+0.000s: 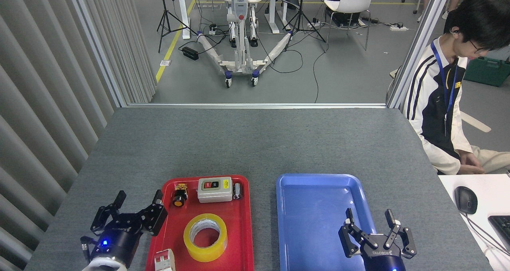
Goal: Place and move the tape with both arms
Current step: 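Grasp the yellow tape roll's rim with the left gripper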
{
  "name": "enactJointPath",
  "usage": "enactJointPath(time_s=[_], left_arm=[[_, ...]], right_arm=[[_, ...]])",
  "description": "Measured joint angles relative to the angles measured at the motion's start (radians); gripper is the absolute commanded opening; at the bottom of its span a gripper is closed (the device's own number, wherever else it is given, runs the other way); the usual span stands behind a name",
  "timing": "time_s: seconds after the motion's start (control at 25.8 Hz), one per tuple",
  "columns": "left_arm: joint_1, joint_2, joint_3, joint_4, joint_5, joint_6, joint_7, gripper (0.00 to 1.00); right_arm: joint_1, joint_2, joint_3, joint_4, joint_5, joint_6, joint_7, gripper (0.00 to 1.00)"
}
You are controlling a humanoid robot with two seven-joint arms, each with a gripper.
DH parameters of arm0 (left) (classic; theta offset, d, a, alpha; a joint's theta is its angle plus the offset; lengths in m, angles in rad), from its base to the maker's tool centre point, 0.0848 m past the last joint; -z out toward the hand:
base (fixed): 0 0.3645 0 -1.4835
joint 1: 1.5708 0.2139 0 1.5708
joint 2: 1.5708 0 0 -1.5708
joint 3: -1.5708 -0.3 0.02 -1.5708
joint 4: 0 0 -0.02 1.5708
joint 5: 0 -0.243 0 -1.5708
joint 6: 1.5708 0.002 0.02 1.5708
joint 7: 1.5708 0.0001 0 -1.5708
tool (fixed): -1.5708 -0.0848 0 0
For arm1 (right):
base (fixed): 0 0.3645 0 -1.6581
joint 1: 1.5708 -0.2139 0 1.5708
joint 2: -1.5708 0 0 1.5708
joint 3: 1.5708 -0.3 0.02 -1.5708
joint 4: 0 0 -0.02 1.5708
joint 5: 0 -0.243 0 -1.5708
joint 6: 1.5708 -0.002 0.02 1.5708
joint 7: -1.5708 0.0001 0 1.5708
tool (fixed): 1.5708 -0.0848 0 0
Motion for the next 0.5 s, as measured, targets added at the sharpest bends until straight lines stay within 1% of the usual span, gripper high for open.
enactJointPath(time_s=[0.12,0.27,0.39,0.5], left_arm=[[-0.033,0.004,-0.028,-0.005,0.001,0.003,-0.132,1.0],[-0.106,0.012,-0.104,-0.007,0.001,-0.001,-0.3,1.0],[-0.15,0.014,-0.15,0.003,0.001,-0.001,-0.383,1.0],[-0.182,0.013,-0.203,0.048,0.001,-0.001,-0.43,1.0]], right_arm=[[0.005,0.001,-0.002,-0.015,0.0,0.0,-0.006,1.0],[0.011,0.002,-0.002,-0.024,0.001,0.0,-0.011,1.0],[0.011,-0.001,-0.003,-0.026,0.001,0.001,-0.012,1.0],[0.012,-0.003,-0.002,-0.024,0.007,0.001,-0.013,1.0]])
